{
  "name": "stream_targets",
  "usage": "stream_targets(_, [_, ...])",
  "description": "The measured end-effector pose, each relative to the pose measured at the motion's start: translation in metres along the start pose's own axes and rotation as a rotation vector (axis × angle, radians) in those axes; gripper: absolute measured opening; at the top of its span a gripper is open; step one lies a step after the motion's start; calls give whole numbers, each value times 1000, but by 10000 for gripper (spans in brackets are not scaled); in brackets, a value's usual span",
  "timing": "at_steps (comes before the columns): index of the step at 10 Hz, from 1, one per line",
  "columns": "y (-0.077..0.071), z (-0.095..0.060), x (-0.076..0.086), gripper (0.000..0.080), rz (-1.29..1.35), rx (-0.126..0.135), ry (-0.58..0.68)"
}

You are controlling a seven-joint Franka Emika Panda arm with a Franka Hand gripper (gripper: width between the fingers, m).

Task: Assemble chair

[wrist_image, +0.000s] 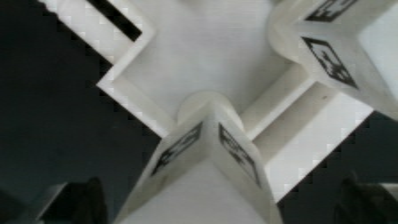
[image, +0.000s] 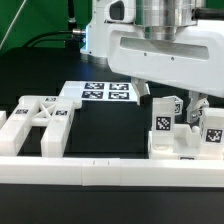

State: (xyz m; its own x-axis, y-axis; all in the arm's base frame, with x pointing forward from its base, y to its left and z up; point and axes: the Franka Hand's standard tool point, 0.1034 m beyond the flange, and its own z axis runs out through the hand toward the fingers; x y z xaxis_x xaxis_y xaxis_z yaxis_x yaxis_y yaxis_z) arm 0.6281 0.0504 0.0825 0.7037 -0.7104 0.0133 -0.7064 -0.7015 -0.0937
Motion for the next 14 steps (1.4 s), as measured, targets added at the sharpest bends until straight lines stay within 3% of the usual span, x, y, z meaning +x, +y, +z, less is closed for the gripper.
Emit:
stream_targets(2, [-1, 0, -1, 649, -180, -15, 9])
stream_targets(9, [3, 2, 0, 649, -694, -27, 19])
stream_targets(10, [3, 2, 0, 534, -687, -27, 19])
stream_targets(11, [3, 3, 0, 534, -687, -27, 19])
stream_targets(12, [3, 3, 0, 333, -687, -27, 19])
stream_targets(13, [3, 3, 0, 285, -687, -27, 19])
stream_targets(14, [3, 3, 0, 285, -669, -27, 19])
